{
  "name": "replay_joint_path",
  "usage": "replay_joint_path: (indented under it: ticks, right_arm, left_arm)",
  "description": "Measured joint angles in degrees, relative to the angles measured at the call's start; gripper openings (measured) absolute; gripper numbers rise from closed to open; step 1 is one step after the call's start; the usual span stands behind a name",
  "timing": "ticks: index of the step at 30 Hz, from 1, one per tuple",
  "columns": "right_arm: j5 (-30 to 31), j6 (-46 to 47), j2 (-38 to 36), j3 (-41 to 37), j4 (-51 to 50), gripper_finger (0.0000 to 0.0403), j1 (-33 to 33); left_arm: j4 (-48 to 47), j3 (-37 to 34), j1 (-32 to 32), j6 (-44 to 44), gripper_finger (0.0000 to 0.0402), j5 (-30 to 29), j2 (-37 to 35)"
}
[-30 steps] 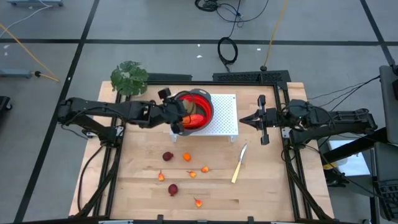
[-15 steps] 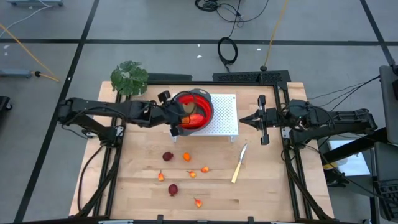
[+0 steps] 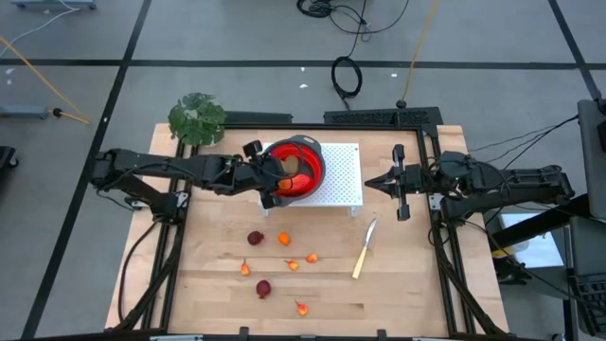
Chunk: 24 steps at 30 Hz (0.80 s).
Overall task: Pick & Place Fruit
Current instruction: Put the brown kiwi into the orange strainer bowl on the shelf, then put the red pomegranate into the orange strainer bowl on the shelf
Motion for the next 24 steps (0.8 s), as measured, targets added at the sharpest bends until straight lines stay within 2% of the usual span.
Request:
replay_joint_path:
  ticks: [8,17,24]
  right_arm:
    - [-0.02,0.0,0.0,0.0,0.0,0.0,0.0]
    - [-0.16,0.02,0.0,0.0,0.01,0.0,0.0]
    - [-0.24,0.02,0.0,0.0,0.0,0.0,0.0]
  left_arm:
    - [-0.04,0.0,0.22,0.05,0.0181,-0.91,0.02]
    - [-0.06,0.0,1.6,-2.68,0.0253,-0.97,0.02]
    - [-0.01,3.94,1.42,3.9,0.0289,-1.29,-0.31]
